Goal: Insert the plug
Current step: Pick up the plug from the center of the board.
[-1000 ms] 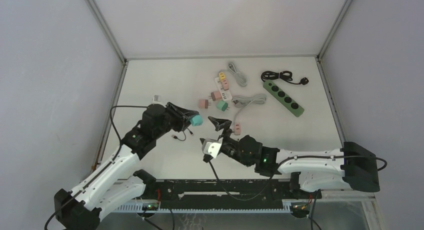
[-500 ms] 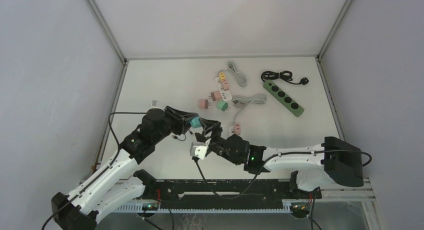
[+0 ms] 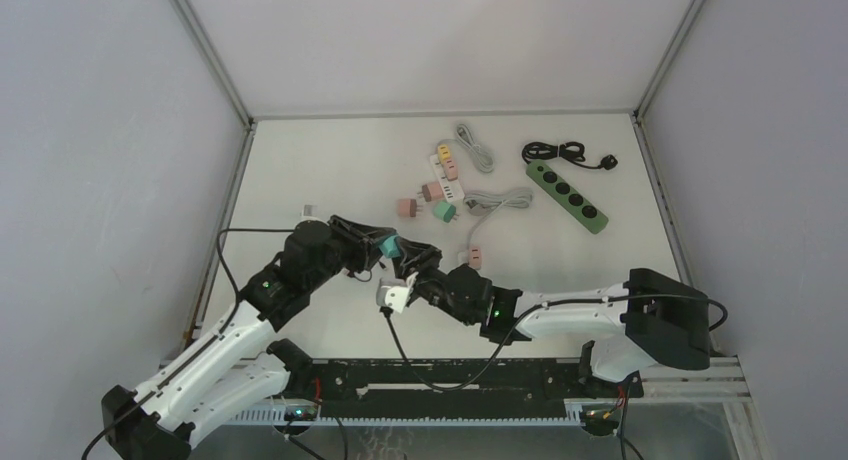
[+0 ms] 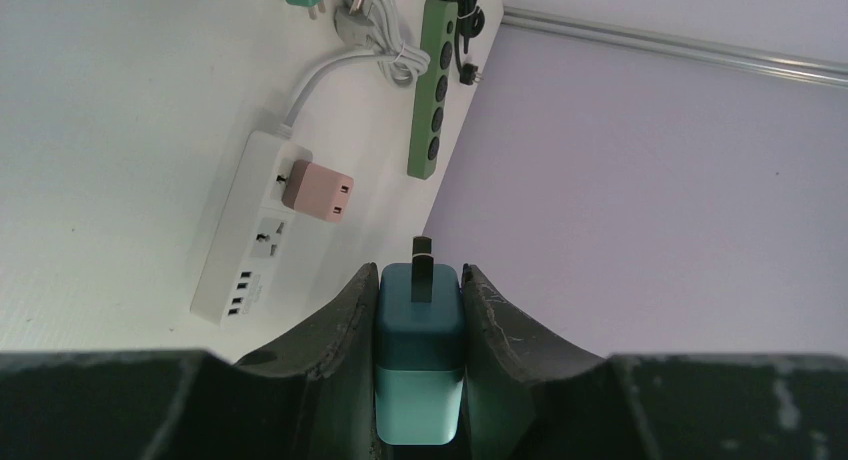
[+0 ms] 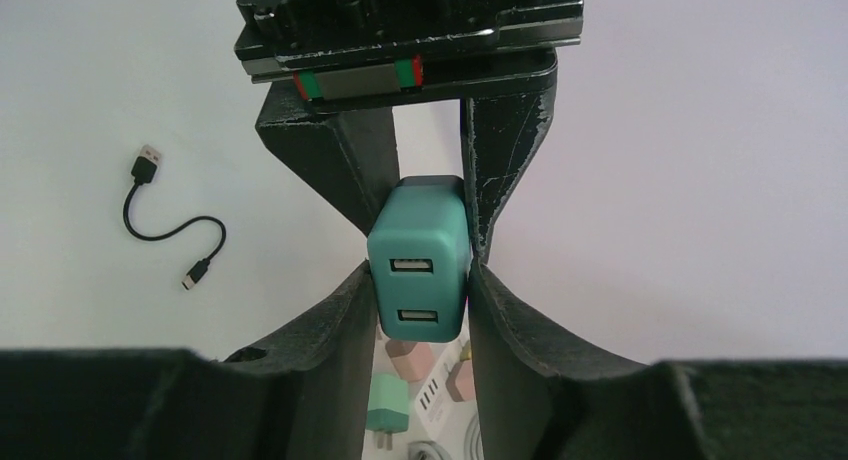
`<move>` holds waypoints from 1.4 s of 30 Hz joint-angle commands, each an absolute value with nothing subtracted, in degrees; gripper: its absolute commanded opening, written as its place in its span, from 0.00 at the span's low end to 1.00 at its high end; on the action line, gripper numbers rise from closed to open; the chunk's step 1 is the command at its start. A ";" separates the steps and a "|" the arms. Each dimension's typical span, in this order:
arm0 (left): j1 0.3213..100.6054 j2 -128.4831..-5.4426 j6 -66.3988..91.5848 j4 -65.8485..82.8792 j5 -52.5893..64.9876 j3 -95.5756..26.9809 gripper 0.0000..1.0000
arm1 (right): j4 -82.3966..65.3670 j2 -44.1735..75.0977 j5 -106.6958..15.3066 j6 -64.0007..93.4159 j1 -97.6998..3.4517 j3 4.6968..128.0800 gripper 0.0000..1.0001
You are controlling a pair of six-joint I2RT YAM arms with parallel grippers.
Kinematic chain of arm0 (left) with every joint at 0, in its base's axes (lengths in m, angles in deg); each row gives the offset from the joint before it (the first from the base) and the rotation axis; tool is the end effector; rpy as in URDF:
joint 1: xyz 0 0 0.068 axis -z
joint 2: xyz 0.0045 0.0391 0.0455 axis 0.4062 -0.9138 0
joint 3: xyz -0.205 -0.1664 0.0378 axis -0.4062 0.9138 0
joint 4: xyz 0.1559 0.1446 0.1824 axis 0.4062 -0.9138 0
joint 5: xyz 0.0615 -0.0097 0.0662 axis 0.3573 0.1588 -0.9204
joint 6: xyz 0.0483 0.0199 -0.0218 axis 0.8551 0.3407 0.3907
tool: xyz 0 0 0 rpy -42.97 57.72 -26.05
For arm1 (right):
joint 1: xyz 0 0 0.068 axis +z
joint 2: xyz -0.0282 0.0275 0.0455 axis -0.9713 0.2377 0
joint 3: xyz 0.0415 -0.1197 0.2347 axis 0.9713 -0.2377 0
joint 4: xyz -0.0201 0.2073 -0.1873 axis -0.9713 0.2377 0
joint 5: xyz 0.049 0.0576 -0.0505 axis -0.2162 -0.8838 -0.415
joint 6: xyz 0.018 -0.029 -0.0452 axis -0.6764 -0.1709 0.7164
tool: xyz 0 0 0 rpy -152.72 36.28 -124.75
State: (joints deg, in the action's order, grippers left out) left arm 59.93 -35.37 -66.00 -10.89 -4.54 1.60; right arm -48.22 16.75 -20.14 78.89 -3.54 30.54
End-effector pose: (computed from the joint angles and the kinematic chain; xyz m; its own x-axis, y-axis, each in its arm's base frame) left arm 0.1690 -0.1204 0.2689 -0.5539 -0.8324 -0.0155 -0.3417 0.2442 -0.9075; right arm 0.1105 0.3142 0.2272 0.6785 -0.5163 -0.5225 -0.4558 0.2618 -0.8507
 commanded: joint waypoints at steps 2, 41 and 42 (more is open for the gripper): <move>60.70 -34.80 -67.86 -7.23 -4.39 2.73 0.01 | -52.35 18.34 -18.66 79.95 -4.01 32.59 0.44; 61.49 -34.33 -51.38 -8.05 -16.35 2.34 0.86 | -13.92 0.84 -16.62 48.77 -6.77 36.02 0.00; 61.49 -34.47 -49.05 -8.38 -17.33 2.05 0.88 | -11.05 0.03 -16.36 46.45 -7.08 36.96 0.00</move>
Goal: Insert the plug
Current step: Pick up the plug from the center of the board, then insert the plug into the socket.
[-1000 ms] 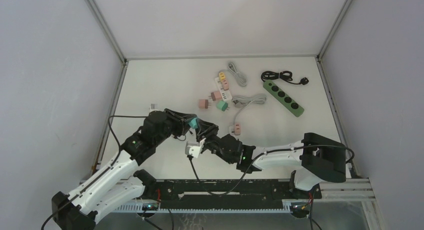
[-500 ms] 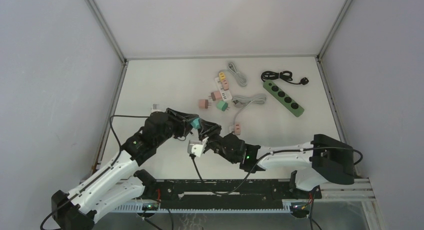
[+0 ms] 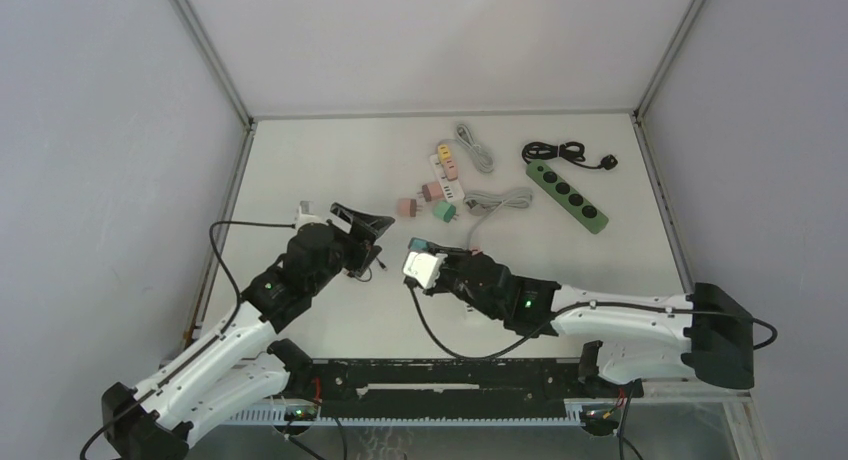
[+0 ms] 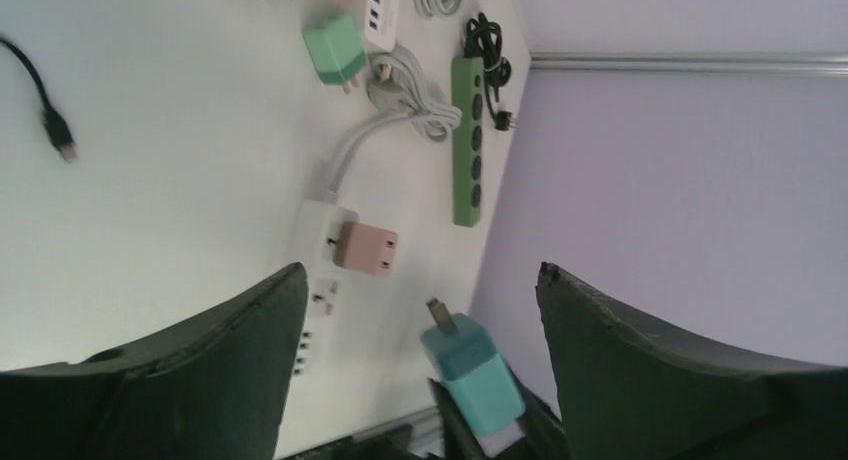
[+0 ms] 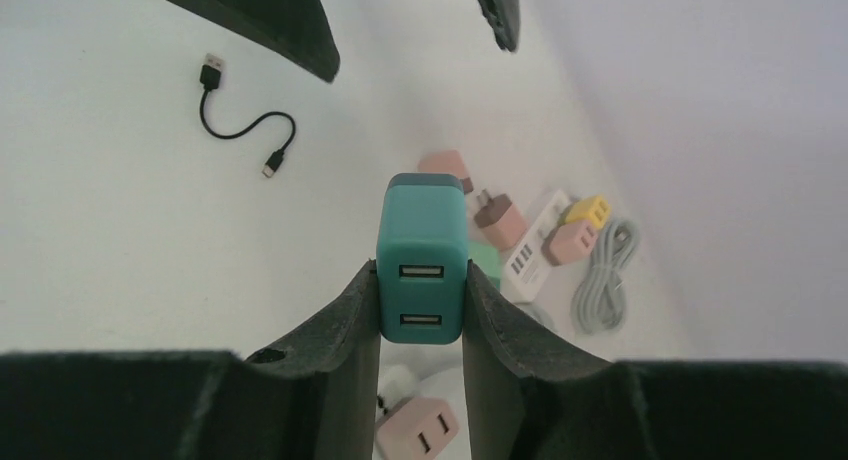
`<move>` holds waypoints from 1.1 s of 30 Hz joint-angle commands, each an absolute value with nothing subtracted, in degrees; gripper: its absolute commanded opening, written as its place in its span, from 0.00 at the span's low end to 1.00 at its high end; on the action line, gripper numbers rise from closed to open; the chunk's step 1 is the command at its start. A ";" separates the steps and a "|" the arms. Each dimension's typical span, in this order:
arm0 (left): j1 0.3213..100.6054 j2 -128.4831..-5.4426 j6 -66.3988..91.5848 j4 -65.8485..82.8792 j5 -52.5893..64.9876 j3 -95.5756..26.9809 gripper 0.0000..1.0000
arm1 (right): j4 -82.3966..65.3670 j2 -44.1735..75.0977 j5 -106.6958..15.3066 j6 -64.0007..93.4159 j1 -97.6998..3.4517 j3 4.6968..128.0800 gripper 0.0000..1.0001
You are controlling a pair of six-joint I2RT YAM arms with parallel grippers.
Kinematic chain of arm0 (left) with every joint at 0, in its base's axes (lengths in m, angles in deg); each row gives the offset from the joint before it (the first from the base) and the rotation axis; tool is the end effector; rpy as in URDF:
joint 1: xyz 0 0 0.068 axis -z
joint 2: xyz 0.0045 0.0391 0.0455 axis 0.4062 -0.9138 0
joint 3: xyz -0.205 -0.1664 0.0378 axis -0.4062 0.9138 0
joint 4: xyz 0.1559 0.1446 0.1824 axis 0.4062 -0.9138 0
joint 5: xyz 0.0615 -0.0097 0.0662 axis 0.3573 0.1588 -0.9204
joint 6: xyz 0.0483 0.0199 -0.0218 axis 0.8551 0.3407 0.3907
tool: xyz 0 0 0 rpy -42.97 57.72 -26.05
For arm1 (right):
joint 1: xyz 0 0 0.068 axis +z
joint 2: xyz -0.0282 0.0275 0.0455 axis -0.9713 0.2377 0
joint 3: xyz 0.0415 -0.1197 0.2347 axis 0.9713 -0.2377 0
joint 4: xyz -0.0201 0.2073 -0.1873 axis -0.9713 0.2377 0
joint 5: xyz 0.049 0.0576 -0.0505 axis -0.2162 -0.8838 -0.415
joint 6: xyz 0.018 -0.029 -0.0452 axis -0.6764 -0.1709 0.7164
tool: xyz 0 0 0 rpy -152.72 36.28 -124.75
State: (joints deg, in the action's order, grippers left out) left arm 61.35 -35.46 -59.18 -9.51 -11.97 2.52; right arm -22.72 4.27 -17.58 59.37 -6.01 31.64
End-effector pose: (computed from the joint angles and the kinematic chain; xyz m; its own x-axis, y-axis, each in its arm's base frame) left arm 0.1694 -0.1208 0.2654 -0.5086 -0.8428 -0.1762 -0.2721 0.3515 -0.8958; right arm 0.1141 0.2769 0.2501 0.4001 -0.5864 -0.7043 -0.6612 0.3474 -0.6649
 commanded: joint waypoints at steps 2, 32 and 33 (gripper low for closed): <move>61.49 -35.14 -43.02 -8.80 -18.51 1.32 0.93 | -5.40 -1.13 -15.22 42.11 -7.72 38.91 0.00; 64.78 -59.02 -19.30 16.36 7.06 5.16 0.92 | 51.48 4.78 -22.75 -10.42 -19.83 61.07 0.00; 65.13 -60.28 -19.52 17.07 7.47 5.10 0.91 | 52.05 5.05 -22.84 -11.53 -20.21 61.07 0.00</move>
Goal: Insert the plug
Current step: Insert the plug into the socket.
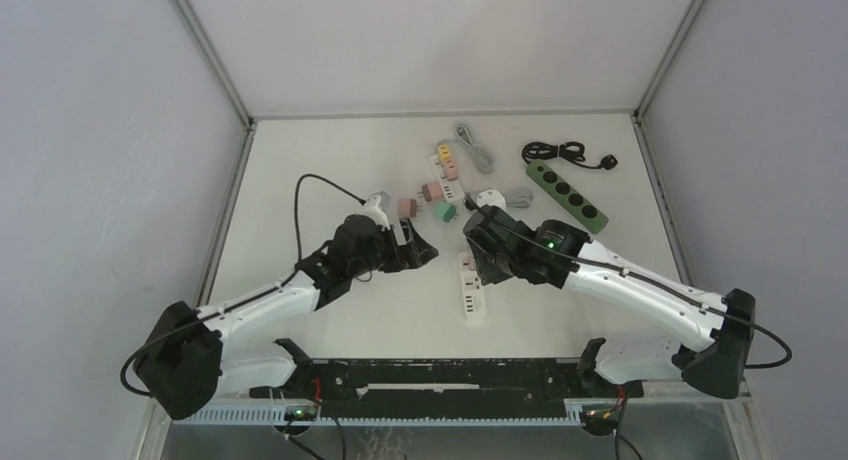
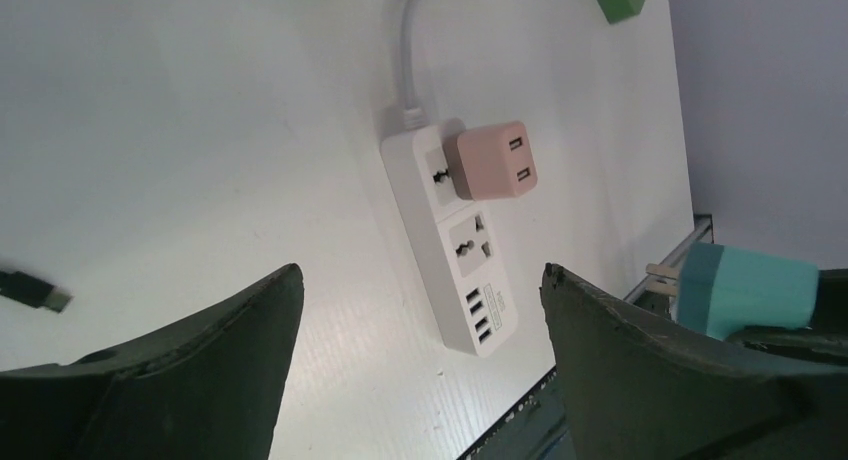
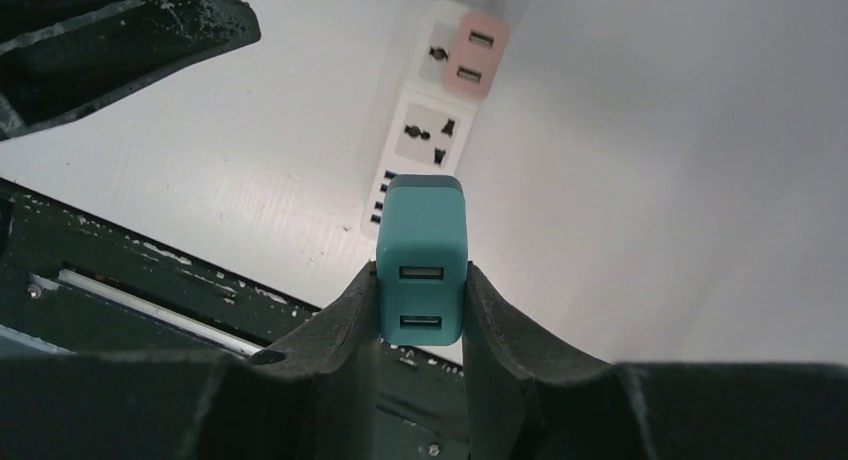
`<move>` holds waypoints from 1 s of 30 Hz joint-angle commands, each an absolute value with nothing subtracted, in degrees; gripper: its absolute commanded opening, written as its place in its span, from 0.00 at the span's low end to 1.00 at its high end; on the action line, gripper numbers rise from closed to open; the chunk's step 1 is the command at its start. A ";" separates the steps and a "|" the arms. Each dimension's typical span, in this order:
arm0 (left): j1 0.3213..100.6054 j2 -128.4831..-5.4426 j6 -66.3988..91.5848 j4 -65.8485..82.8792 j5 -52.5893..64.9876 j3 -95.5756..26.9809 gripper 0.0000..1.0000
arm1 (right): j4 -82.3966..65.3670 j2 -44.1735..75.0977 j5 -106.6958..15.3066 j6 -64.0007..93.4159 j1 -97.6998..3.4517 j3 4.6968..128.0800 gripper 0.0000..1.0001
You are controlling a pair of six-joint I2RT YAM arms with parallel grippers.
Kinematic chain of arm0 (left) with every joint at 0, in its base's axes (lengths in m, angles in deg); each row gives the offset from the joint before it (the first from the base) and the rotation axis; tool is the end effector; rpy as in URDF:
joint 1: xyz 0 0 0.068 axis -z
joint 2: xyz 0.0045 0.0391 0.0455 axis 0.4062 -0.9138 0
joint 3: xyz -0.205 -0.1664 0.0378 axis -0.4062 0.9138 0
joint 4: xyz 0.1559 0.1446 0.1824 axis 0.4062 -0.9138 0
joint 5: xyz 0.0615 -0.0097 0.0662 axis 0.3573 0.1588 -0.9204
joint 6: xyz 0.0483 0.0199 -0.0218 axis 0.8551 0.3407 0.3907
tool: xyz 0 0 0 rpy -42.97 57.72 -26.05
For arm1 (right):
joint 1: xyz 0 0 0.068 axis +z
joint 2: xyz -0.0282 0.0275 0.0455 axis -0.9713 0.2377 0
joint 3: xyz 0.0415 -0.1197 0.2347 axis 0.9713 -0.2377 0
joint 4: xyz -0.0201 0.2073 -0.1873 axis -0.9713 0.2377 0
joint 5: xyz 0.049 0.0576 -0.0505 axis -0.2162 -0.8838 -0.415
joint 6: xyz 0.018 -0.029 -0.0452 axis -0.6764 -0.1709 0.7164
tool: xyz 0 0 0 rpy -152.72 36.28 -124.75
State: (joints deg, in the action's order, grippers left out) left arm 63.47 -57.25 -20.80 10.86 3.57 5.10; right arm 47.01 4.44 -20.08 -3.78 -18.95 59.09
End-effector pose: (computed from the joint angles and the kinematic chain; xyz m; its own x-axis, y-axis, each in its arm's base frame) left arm 0.2047 -0.1737 0.2007 -0.7547 -0.2894 -0.5888 0.2350 0.7187 -0.6544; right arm 0.1496 0.2106 0.3132 -0.7177 -0.3654 -0.5928 -0.4480 0.8940 -0.0087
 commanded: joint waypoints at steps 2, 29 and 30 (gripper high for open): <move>65.80 -62.61 -20.23 18.75 8.18 5.09 0.90 | 52.84 5.57 -23.12 -13.26 -21.38 61.02 0.00; 69.96 -87.53 -24.89 27.51 16.77 -4.18 0.56 | 37.78 14.28 -32.03 -12.89 -30.43 51.47 0.00; 70.13 -87.97 -25.02 27.57 16.78 -4.34 0.55 | 37.24 14.27 -32.25 -12.84 -30.52 51.13 0.00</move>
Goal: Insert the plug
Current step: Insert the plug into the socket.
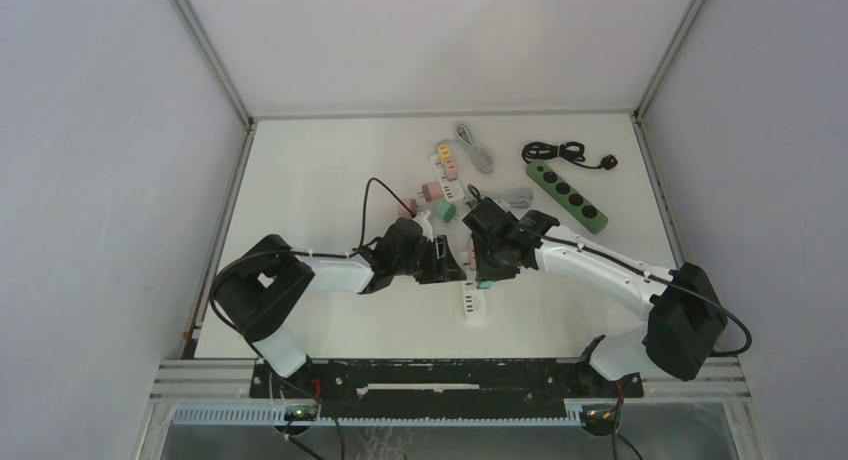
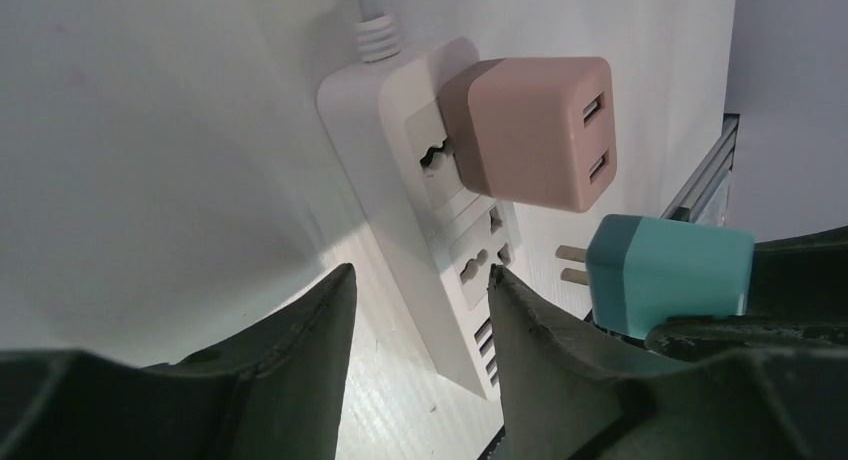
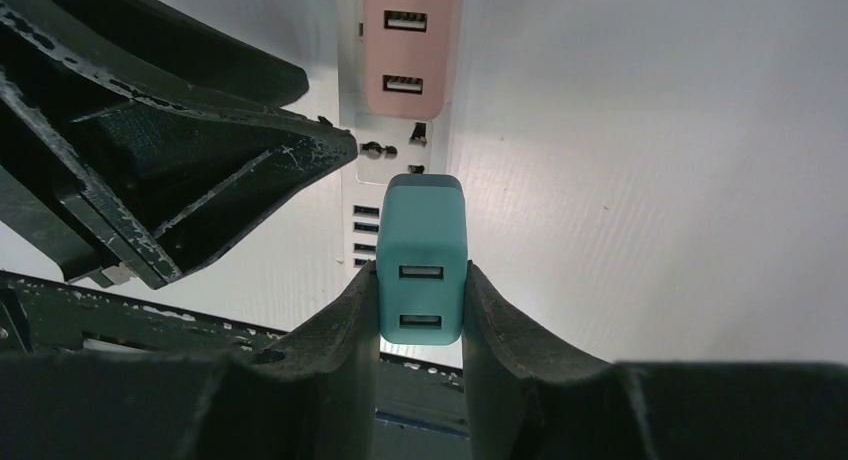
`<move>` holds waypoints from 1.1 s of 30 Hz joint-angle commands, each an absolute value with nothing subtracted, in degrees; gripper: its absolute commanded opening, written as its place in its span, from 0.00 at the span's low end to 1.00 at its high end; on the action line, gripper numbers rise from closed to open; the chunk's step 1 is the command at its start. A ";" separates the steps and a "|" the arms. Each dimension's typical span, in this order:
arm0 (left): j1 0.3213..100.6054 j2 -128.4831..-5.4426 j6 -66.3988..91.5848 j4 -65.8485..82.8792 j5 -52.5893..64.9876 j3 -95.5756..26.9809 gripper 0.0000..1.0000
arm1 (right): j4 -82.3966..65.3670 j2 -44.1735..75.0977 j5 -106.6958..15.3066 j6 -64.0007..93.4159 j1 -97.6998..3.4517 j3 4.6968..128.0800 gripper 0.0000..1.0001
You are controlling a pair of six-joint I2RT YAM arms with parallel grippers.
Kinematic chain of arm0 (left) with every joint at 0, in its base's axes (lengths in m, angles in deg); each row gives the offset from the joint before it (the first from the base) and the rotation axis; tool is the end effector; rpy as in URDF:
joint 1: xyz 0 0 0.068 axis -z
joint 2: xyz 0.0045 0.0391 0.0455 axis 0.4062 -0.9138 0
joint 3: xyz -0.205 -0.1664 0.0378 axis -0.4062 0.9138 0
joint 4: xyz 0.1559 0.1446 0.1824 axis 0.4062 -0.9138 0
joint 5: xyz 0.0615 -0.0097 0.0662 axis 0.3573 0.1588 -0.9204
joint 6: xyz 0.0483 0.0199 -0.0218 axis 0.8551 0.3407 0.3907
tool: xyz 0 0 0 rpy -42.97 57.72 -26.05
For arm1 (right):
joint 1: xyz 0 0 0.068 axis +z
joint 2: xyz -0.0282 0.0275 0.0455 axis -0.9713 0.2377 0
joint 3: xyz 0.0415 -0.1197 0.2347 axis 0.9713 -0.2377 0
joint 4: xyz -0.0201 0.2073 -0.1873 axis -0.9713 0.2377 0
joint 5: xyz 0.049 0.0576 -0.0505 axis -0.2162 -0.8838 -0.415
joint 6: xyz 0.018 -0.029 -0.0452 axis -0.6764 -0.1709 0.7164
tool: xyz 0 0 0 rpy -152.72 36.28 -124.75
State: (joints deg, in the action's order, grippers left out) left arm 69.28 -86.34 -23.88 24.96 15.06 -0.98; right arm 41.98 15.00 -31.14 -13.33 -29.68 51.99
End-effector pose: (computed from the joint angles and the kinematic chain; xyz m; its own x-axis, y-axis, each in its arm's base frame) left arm 0.2227 -0.2416 0.1167 -0.9131 -0.0876 -0.3982 0.2466 0.6591 -0.7105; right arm 0.1997 0.2042 0.2296 -0.9279 -0.1550 -0.3391 -0.1987 0.9752 0.0979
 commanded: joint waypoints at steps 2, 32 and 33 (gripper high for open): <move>70.39 -88.78 -25.32 27.59 16.47 -4.52 0.53 | 36.45 14.43 -32.57 -12.68 -30.70 50.44 0.00; 70.55 -91.62 -27.13 26.98 16.31 -4.89 0.39 | 33.23 18.00 -30.10 -12.81 -31.25 48.32 0.00; 70.57 -91.58 -27.16 26.98 16.31 -4.91 0.38 | 33.33 18.13 -30.08 -12.87 -31.25 48.32 0.00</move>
